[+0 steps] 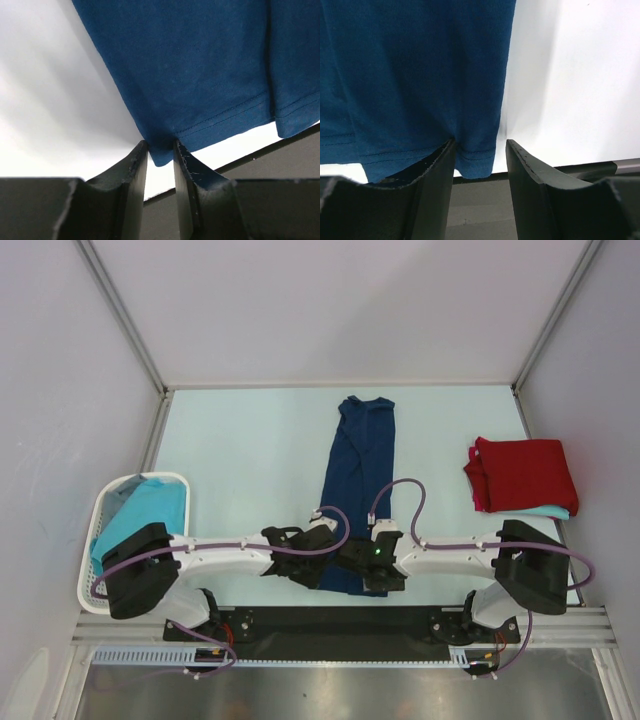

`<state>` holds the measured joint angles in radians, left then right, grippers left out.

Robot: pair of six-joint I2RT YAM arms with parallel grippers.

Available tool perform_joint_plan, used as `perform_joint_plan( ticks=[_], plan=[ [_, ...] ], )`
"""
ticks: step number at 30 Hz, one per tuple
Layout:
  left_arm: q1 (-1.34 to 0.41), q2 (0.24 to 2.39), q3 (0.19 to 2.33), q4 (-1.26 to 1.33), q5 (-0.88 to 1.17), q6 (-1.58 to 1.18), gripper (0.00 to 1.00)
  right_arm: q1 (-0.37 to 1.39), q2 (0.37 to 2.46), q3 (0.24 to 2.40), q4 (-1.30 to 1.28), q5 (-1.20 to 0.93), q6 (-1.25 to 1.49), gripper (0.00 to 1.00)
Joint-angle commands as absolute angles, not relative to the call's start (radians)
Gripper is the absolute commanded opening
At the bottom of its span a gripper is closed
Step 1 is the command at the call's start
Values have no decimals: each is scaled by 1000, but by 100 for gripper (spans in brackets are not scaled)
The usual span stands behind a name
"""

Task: Fold and stack the t-shirts
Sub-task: Grab the bottom of the folded rectangular tshirt with both arms

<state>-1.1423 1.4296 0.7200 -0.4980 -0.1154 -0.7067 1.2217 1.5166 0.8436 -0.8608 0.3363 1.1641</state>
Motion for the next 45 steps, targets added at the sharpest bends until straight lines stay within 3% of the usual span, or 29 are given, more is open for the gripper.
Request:
perform_joint_plan(
  ticks=[1,7,12,21,30,45],
  plan=[
    [-1146,1448,732,-468,-87,-715,31,1215,1509,808,-864,354,1151,50],
    [-1147,1447,733,-468,-86,-718,28,1213,1502,802,-862,351,1143,44],
    [-1147,1442,736,-477,-90,-723,24,1213,1499,802,-859,351,1140,19],
    [-1147,1431,749,-500,-113,-735,17,1215,1494,807,-873,363,1138,0],
    [-1149,1365,842,-597,-210,-715,0,1230,1460,873,-957,414,1144,0],
    [-1144,1388,963,-640,-256,-703,0,1180,1434,991,-1045,474,1065,0]
  ],
)
